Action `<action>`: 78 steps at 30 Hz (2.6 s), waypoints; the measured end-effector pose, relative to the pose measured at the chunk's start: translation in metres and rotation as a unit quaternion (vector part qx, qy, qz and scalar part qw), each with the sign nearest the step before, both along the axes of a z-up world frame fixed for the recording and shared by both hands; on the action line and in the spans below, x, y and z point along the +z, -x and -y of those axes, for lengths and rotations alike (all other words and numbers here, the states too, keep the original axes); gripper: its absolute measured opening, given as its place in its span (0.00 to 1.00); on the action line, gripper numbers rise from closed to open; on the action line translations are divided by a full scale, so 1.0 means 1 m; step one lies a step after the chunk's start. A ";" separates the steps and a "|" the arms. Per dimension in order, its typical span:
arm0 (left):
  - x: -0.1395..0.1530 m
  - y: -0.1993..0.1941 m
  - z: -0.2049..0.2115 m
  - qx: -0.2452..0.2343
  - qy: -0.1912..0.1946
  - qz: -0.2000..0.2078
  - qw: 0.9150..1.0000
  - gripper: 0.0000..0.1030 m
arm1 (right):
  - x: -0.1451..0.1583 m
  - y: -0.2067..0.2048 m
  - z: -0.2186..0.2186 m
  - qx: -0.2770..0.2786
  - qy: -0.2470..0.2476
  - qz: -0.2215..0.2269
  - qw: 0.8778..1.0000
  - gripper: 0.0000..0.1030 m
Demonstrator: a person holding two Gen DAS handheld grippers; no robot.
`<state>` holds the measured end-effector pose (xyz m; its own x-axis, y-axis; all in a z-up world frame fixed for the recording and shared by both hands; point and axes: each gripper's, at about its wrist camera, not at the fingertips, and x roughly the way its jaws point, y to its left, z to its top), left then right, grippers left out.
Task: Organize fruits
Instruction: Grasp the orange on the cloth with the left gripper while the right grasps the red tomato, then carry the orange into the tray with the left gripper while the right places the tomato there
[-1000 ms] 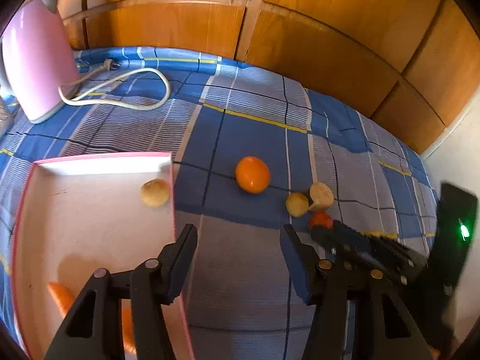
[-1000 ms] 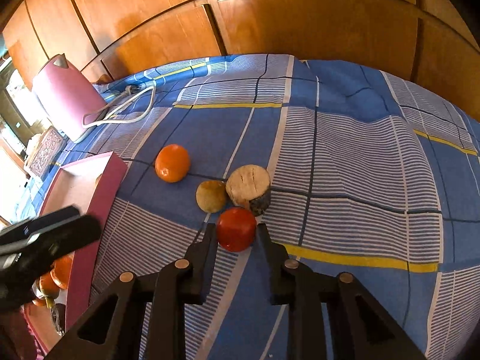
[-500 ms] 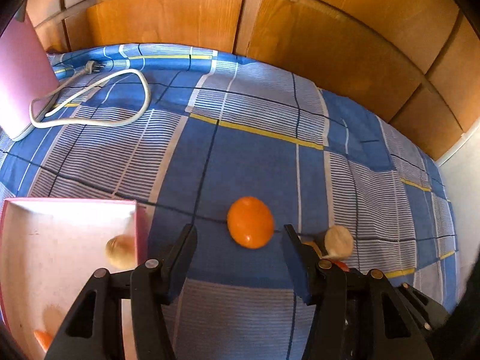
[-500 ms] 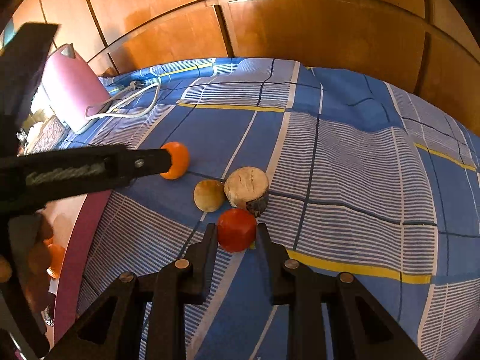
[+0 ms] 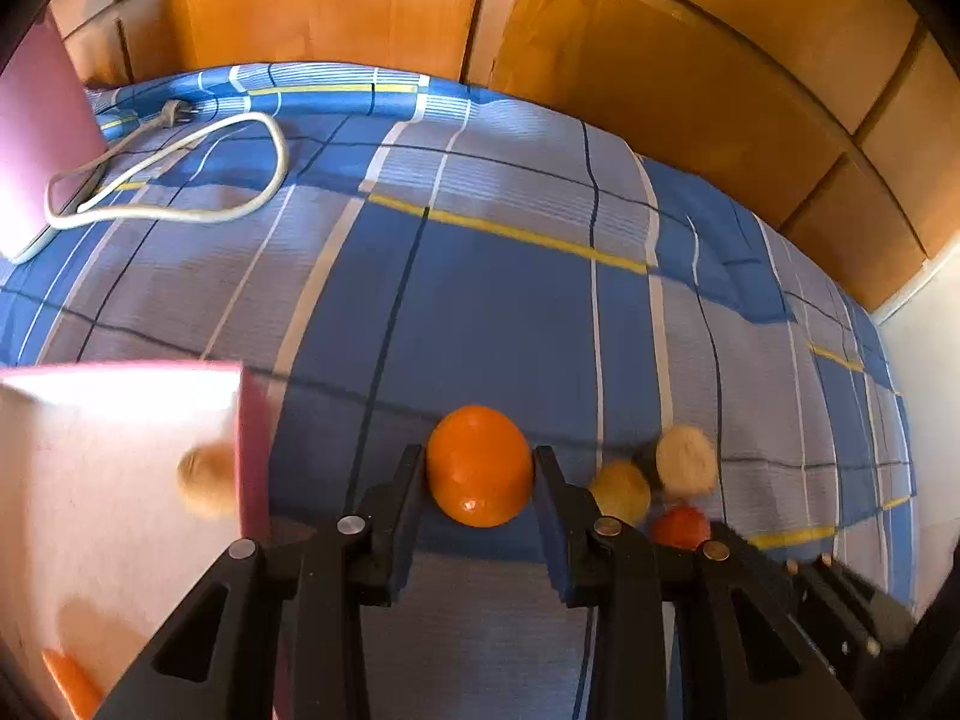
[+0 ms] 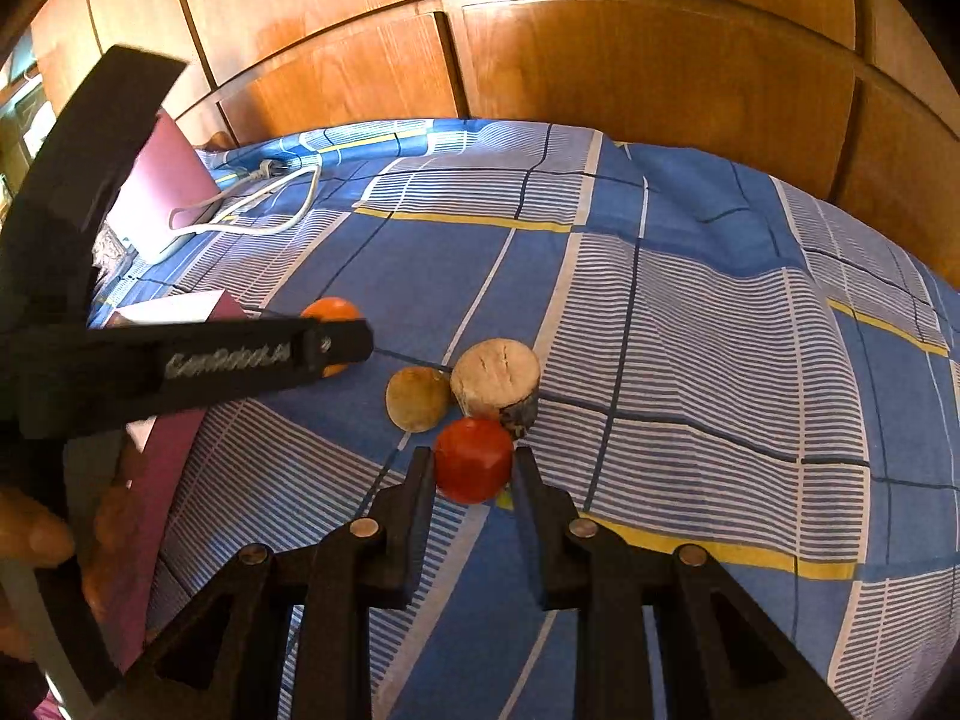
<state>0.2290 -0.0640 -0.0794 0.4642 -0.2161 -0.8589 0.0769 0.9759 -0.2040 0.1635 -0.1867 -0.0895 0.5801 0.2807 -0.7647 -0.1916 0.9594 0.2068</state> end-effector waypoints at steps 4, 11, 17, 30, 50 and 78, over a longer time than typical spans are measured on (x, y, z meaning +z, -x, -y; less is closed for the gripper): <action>0.000 0.020 0.003 -0.006 -0.004 -0.001 1.000 0.34 | 0.001 0.007 0.001 0.001 -0.008 -0.009 1.000 0.25; 0.001 0.066 0.006 -0.024 -0.015 0.002 1.000 0.34 | 0.001 0.028 0.005 -0.002 -0.011 -0.018 1.000 0.25; 0.002 0.099 0.005 -0.029 -0.017 0.006 0.999 0.34 | 0.003 0.046 0.007 -0.004 -0.010 -0.021 1.000 0.25; 0.023 0.153 -0.003 -0.034 -0.016 0.035 0.999 0.34 | 0.005 0.086 -0.003 0.007 -0.009 -0.022 1.000 0.25; 0.044 0.204 -0.034 -0.006 0.001 0.071 0.997 0.34 | 0.000 0.105 -0.010 0.005 -0.005 -0.029 1.000 0.25; 0.052 0.210 -0.171 0.171 -0.007 0.093 0.981 0.35 | 0.058 0.107 -0.109 0.150 -0.022 0.018 0.988 0.24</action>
